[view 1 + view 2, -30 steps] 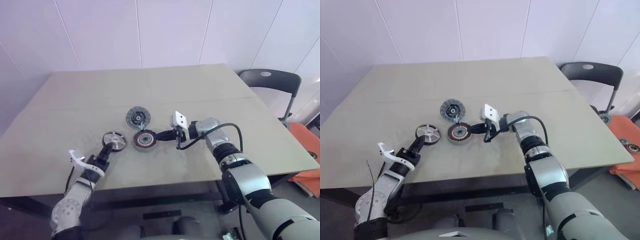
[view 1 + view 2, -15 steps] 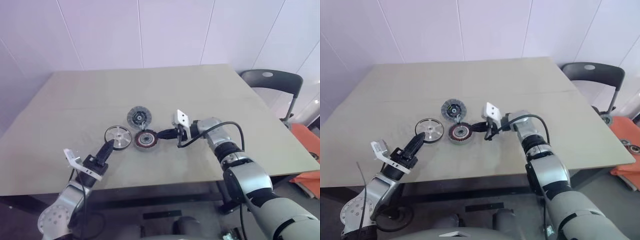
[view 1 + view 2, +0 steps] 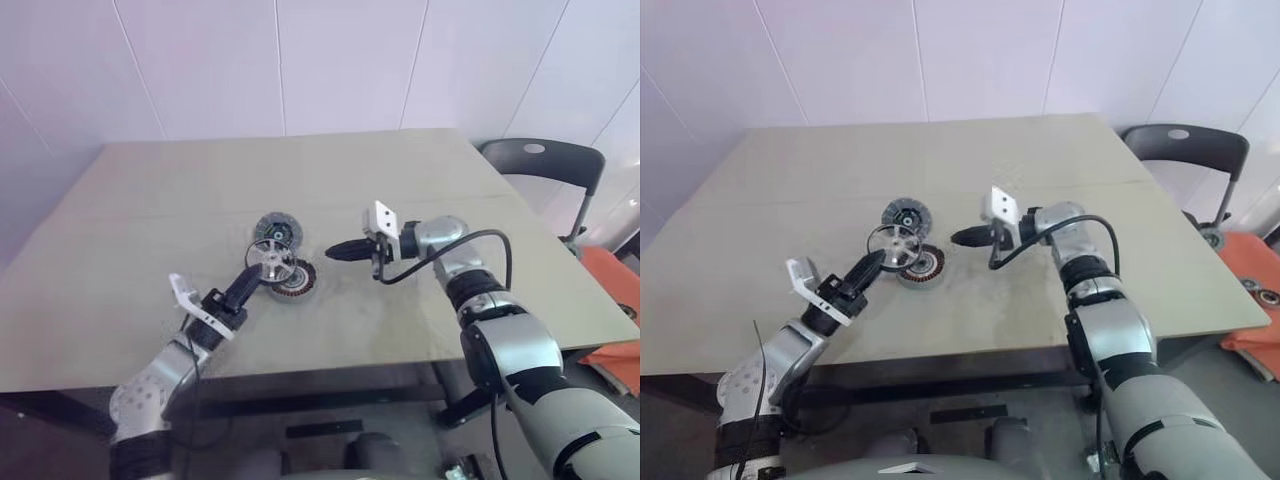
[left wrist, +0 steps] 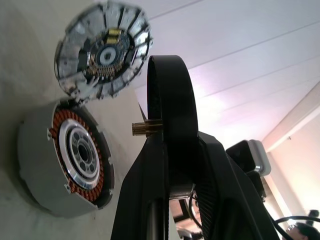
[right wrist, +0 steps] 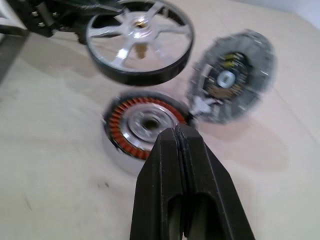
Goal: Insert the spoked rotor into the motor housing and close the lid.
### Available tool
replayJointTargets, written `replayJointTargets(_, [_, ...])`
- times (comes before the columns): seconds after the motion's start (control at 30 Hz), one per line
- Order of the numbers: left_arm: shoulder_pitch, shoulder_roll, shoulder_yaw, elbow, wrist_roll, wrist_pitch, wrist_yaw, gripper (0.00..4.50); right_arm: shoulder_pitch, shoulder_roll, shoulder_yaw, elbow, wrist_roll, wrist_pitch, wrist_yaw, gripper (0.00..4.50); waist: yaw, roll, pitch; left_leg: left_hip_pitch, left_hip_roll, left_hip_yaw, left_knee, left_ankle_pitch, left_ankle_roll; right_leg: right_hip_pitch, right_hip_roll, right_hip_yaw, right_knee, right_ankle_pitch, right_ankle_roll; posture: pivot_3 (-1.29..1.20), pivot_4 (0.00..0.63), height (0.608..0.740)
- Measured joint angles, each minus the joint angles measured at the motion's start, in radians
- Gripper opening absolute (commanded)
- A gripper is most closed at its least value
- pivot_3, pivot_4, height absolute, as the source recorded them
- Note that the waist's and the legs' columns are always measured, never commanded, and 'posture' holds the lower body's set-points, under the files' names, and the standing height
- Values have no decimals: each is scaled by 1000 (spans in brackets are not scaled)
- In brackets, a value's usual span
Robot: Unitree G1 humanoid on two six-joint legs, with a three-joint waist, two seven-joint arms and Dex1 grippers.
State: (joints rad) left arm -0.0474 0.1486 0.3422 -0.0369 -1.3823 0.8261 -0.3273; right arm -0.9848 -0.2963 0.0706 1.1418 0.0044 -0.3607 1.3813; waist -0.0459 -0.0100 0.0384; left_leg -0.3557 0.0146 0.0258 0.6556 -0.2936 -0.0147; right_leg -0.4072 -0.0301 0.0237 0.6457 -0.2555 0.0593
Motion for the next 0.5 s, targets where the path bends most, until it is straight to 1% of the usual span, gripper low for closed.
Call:
replayJointTargets(0.2, [-37, -13, -5, 60, 2, -1, -18, 415, 4, -6, -1, -1, 1, 0, -2, 0, -1, 0, 0, 0, 1, 0, 0, 0, 0, 0, 1, 0, 0, 0, 0, 0, 0, 740])
replayJointTargets(0.5, [-35, -57, -9, 86, 23, -7, -19, 415, 28, -2, 0, -2, 0, 1, -10, 0, 0, -1, 1, 0, 0, 0, 0, 0, 0, 0, 0, 1, 0, 0, 0, 0, 0, 740])
